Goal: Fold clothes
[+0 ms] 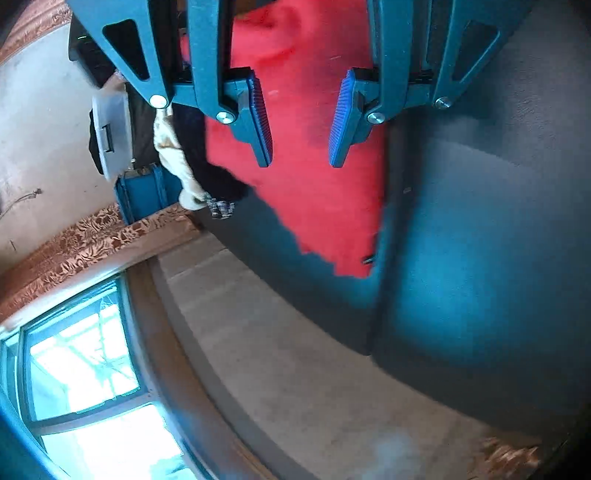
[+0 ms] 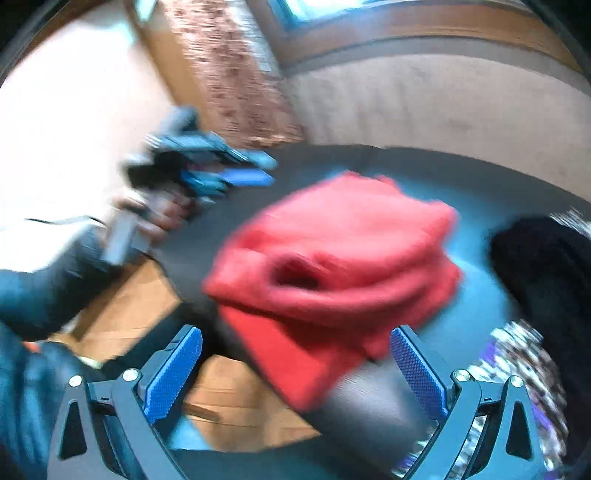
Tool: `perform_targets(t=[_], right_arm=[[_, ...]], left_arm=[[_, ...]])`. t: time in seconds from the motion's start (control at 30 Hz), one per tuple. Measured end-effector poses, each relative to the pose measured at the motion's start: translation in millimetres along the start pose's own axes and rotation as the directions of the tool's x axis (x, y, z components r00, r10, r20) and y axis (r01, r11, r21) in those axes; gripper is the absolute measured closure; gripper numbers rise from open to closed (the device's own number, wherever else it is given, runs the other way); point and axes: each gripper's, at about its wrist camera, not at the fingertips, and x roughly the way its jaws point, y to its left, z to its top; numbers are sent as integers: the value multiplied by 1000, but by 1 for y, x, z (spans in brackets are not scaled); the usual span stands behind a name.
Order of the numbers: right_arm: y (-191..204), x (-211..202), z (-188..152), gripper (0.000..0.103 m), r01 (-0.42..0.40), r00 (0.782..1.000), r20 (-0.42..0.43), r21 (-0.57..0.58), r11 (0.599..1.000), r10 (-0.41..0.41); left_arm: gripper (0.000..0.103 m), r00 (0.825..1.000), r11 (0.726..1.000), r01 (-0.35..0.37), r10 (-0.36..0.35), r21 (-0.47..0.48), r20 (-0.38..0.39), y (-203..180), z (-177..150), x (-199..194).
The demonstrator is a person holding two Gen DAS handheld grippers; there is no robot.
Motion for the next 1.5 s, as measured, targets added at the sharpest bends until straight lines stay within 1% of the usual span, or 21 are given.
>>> perform_targets(t=[0.1,0.23,0.33,0.4,0.47,0.5,0.57,0.6,0.63,0.7,0.87,1.0,1.03,1.17,1.27,1.3,1.33,1.37,1.4,1.43,1.5], right_arm=[[19,33,26,0,-87,994,-73,-10,996,86],[17,91,45,0,-90,972,-216,28,996,94],[11,110,50,0,-164,956,-224,118,979,188],[6,113,45,0,-273,925,-211,212,938,317],[5,101,28,0,-438,842,-203,284,853,500],[0,97,15,0,-423,840,-222,301,854,495],[-14,93,-13,0,-322,863,-283,331,887,419],[-25,92,-28,15,-270,878,-289,357,894,381],[-35,83,-38,28,-275,895,-227,398,875,384],[-41,68,-44,29,-253,927,-148,431,866,344],[-26,20,-40,25,-146,986,-14,405,902,166],[-38,-10,-20,1,-105,981,192,444,890,20],[-42,-12,-14,1,-78,974,226,463,883,-33],[-60,7,2,1,-11,952,254,582,813,-169],[-70,27,12,5,26,955,215,625,780,-204],[-70,37,14,13,38,958,198,625,779,-205],[-71,47,17,36,51,964,174,628,777,-203],[-73,56,21,51,64,968,147,631,773,-201],[-69,54,25,76,101,964,135,614,783,-230],[-64,50,30,85,141,956,126,594,792,-265],[-55,41,40,91,222,936,110,550,805,-334]], left_arm=[[73,999,999,38,-38,36,1,3,-7,1],[73,996,983,81,-76,163,-38,-28,-13,24],[73,994,971,81,-63,225,-85,-46,-15,49],[72,992,965,58,-27,257,-123,-46,-17,62],[73,985,959,29,20,281,-170,-41,-22,76],[75,983,963,34,16,269,-181,-36,-24,79],[81,982,970,76,-32,230,-188,-29,-26,81],[82,980,972,91,-49,217,-192,-28,-28,81],[83,980,972,97,-55,214,-193,-26,-30,81],[83,981,970,93,-51,223,-187,-26,-33,80],[81,988,978,76,-47,196,-150,-25,-35,76],[74,995,979,68,-51,194,-91,-33,-40,65],[74,996,977,58,-44,207,-73,-35,-42,58],[73,999,966,44,-35,255,-41,-36,-53,36],[72,998,956,53,-42,289,-45,-32,-64,22],[72,998,952,56,-42,302,-52,-31,-69,21],[72,997,947,59,-42,316,-59,-29,-73,19],[72,997,942,61,-43,329,-64,-29,-78,18],[72,996,938,67,-46,340,-70,-28,-81,18],[72,996,934,74,-50,350,-78,-28,-84,18],[72,995,920,76,-43,386,-92,-31,-91,16]])
